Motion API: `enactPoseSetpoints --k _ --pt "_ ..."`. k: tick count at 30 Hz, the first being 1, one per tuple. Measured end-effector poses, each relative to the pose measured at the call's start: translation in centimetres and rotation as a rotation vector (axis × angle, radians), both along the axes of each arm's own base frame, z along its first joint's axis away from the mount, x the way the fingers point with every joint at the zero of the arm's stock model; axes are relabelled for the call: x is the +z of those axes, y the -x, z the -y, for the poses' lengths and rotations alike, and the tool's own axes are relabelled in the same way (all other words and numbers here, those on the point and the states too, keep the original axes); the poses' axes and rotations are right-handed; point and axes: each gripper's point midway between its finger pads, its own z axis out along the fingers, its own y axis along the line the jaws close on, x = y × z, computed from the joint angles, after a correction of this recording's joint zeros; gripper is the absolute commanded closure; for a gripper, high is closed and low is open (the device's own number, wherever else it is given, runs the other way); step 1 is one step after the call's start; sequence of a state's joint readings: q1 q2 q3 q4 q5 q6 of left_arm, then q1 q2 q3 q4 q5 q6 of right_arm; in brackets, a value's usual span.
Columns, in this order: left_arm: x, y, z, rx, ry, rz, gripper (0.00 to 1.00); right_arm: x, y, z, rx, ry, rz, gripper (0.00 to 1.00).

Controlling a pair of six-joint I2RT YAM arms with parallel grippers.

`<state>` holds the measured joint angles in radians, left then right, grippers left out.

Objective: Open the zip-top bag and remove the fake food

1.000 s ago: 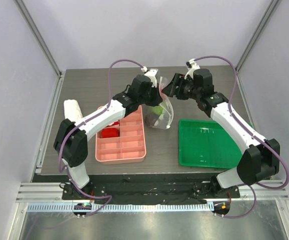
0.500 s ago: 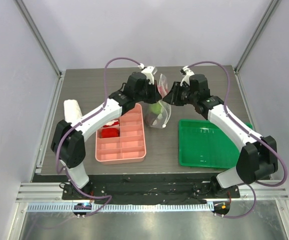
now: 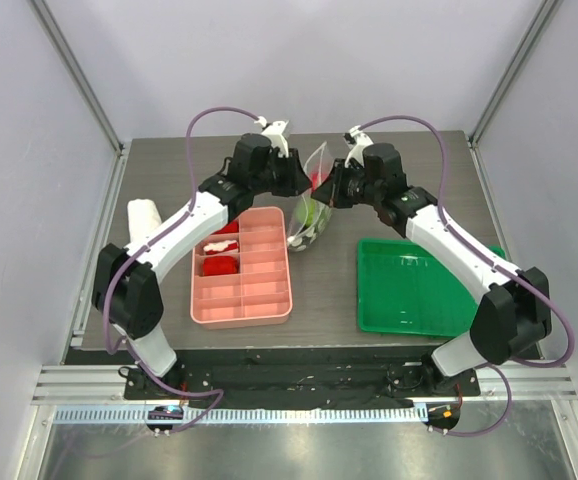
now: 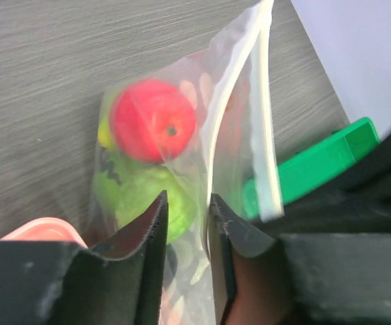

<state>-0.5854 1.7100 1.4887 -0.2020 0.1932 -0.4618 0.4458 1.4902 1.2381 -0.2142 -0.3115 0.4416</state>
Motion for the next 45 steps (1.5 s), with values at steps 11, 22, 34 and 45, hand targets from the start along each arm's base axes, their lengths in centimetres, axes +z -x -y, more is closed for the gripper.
enactPoseSetpoints --k 11,22,34,45 --pt "-0.2 0.3 0.1 -0.006 -0.003 -0.013 0.94 1.8 0.4 -0.8 0.004 -0.016 0.026 0.98" --pt "1.1 -1.5 -2.4 0.066 -0.08 0.035 1.0 2.0 -1.6 1.8 -0.077 0.09 0.073 0.87" --pt "0.1 -3.1 1.5 -0.048 0.076 -0.005 1.0 -1.8 -3.1 9.3 -0.333 0.375 -0.014 0.46" --pt "-1.0 -2.7 4.0 -0.09 0.128 -0.044 1.0 5.2 -0.4 7.1 -0.321 0.218 0.057 0.84"
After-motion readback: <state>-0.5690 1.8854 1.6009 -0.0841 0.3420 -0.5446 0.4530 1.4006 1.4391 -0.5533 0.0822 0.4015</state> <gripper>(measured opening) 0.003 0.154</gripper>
